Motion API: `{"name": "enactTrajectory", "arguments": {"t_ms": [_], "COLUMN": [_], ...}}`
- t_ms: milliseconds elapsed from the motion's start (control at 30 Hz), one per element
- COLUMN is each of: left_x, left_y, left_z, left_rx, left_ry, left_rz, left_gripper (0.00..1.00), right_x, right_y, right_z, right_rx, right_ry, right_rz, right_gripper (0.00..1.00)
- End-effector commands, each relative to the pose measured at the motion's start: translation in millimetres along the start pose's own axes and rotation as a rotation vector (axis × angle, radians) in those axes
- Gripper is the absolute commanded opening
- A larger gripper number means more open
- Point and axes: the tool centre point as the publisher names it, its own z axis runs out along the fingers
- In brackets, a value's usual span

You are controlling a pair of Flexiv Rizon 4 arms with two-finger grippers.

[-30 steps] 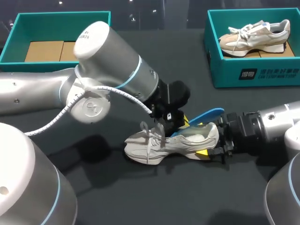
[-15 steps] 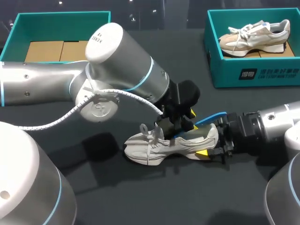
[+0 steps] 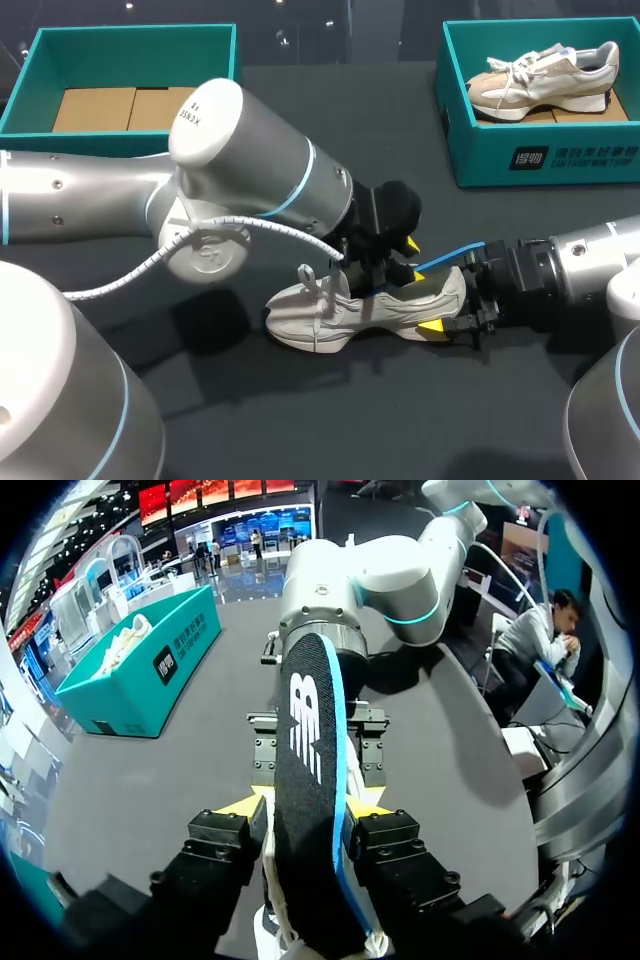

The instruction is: Take the shoe out of the shoebox, open the shoe tongue, remove and reinsert the insole, then place the shoe into the shoebox

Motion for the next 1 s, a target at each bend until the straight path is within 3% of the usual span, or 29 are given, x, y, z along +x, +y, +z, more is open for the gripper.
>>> {"name": "enactTrajectory", "arguments": {"t_ms": [33, 100, 133, 167, 200, 400, 667, 1000], "left_x": [2.8, 1.7, 1.1, 0.7, 0.3, -5.5, -8.5, -8.5], "left_y": [-5, -6, -5, -5, -5, -11, -62, -62], "left_z": [18, 21, 22, 23, 23, 15, -18, -18], "left_rx": [-0.004, -0.005, -0.005, -0.004, -0.003, 0.018, 0.099, 0.099], "left_ry": [-0.026, -0.031, -0.029, -0.027, -0.022, 0.018, 0.155, 0.155], "left_rz": [-0.005, -0.012, -0.017, -0.022, -0.026, -0.055, -0.084, -0.084], "left_gripper": [0.4, 0.37, 0.27, 0.03, 0.0, 0.0, 0.0, 0.0], "right_x": [1.0, 1.0, 1.0, 1.0, 1.0, 1.0, 1.0, 1.0], "right_y": [1.8, 1.8, 1.8, 1.8, 1.8, 1.8, 1.8, 1.8], "right_z": [1, 1, 1, 1, 1, 1, 1, 1], "right_rx": [0.004, 0.004, 0.004, 0.004, 0.004, 0.004, 0.004, 0.004], "right_ry": [-0.001, -0.001, -0.001, -0.001, -0.001, -0.001, -0.001, -0.001], "right_rz": [0.001, 0.001, 0.001, 0.001, 0.001, 0.001, 0.001, 0.001], "right_gripper": [0.0, 0.0, 0.0, 0.0, 0.0, 0.0, 0.0, 0.0]}}
